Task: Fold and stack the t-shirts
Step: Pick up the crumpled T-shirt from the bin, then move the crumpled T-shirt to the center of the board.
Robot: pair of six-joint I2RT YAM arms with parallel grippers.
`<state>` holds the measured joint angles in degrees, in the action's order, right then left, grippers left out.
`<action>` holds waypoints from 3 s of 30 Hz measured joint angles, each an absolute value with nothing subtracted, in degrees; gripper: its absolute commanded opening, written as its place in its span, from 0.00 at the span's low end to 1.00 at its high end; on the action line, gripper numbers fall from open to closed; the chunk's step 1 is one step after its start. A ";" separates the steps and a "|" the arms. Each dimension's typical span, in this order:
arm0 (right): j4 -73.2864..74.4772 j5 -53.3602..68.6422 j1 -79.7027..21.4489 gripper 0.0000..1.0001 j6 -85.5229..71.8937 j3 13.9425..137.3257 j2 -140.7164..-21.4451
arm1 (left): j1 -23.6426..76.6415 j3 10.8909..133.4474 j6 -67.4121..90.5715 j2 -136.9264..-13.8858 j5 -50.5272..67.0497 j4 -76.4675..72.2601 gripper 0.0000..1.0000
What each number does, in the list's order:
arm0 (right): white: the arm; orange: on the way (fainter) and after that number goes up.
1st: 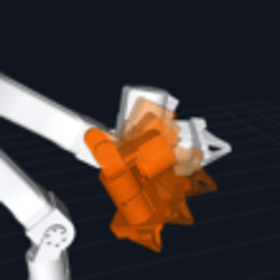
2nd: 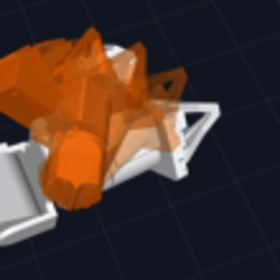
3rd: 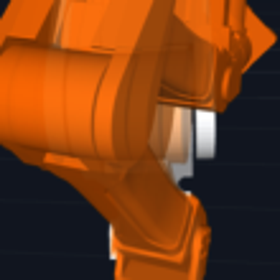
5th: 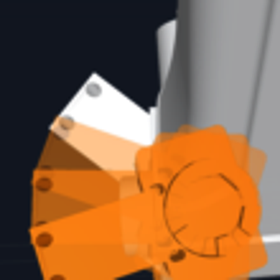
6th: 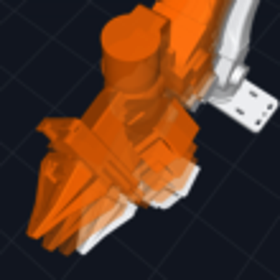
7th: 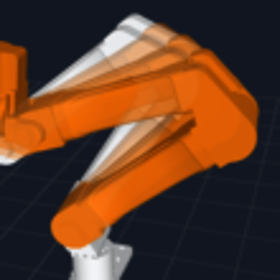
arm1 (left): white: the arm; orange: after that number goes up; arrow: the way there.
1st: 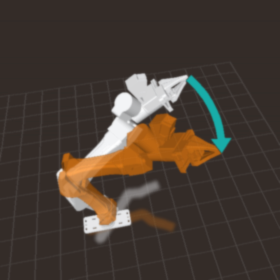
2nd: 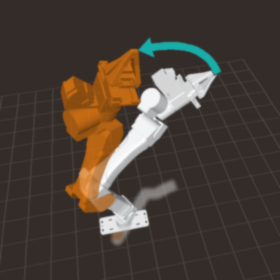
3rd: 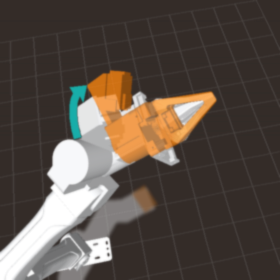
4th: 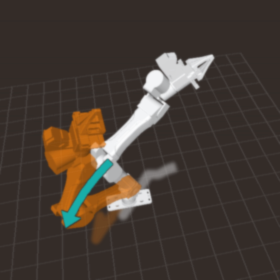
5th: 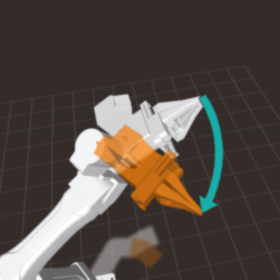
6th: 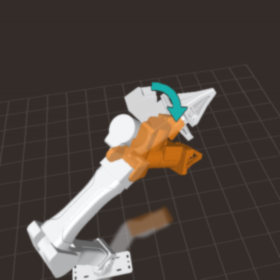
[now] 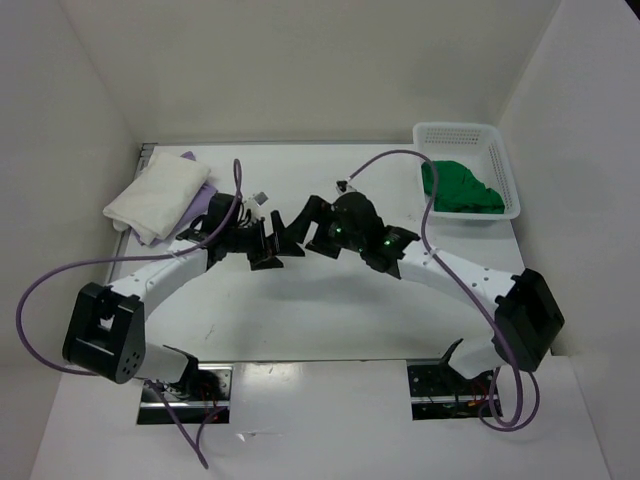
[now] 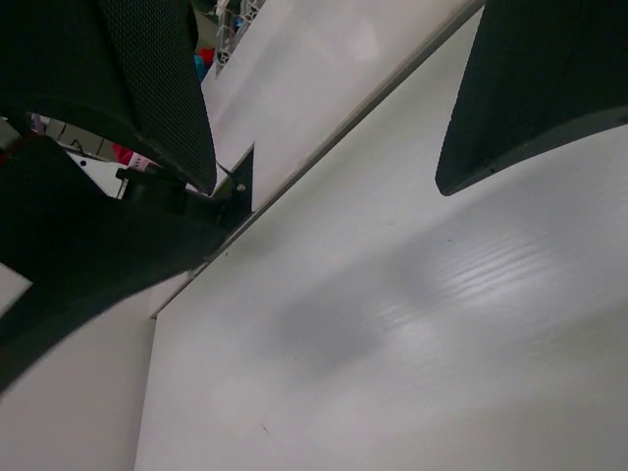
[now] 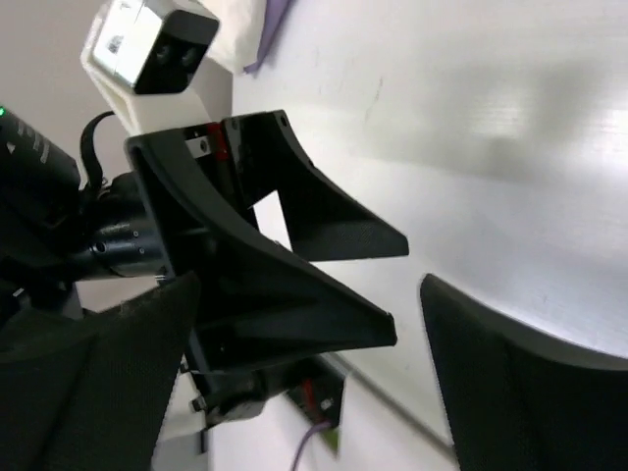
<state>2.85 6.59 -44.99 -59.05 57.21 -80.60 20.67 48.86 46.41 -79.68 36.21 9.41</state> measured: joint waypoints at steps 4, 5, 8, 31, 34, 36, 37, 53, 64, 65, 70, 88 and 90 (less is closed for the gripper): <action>6.94 0.86 -47.16 0.23 -55.83 65.39 -84.79 | 18.31 49.34 43.59 -81.84 38.61 8.58 1.00; 8.05 -0.43 -47.33 0.23 -55.48 67.09 -85.36 | 18.31 49.80 43.35 -83.24 38.92 8.80 1.00; 13.10 -7.01 -47.35 0.22 -52.77 72.38 -86.11 | 18.41 50.39 42.44 -87.05 40.58 8.60 0.92; 35.83 -18.76 6.00 0.65 -31.40 96.03 -111.55 | 16.73 54.76 35.75 -85.89 38.96 12.29 0.44; 35.68 -19.25 8.12 0.65 -31.11 97.76 -115.28 | 16.73 53.82 35.03 -84.42 38.92 12.80 0.44; 35.90 -19.18 9.13 0.66 -31.11 97.76 -116.33 | 16.73 53.30 34.63 -83.24 38.63 13.47 0.46; 35.90 -19.18 9.41 0.66 -31.16 97.84 -116.73 | 16.73 52.99 34.57 -82.65 38.41 13.61 0.46; 35.68 -18.26 10.55 0.04 -34.70 107.37 -128.99 | 16.40 51.96 33.74 -75.53 32.69 17.98 0.50; 33.15 -13.45 10.76 0.00 -35.05 99.37 -104.16 | 15.55 57.67 35.57 -76.58 33.10 18.83 0.57; 32.71 -12.45 10.70 0.00 -34.87 99.44 -100.44 | 14.83 58.48 36.42 -76.97 33.85 18.11 0.58; 31.88 -5.37 8.49 0.00 -34.70 103.83 -84.71 | 8.03 59.72 40.51 -77.97 35.48 16.34 0.62; 16.80 33.47 -5.06 0.10 -48.40 104.22 -68.71 | -9.37 71.57 44.10 -77.01 31.88 19.53 0.67; 14.11 33.67 -5.08 0.25 -48.34 93.19 -65.56 | -9.43 70.70 43.75 -76.23 31.77 19.53 0.67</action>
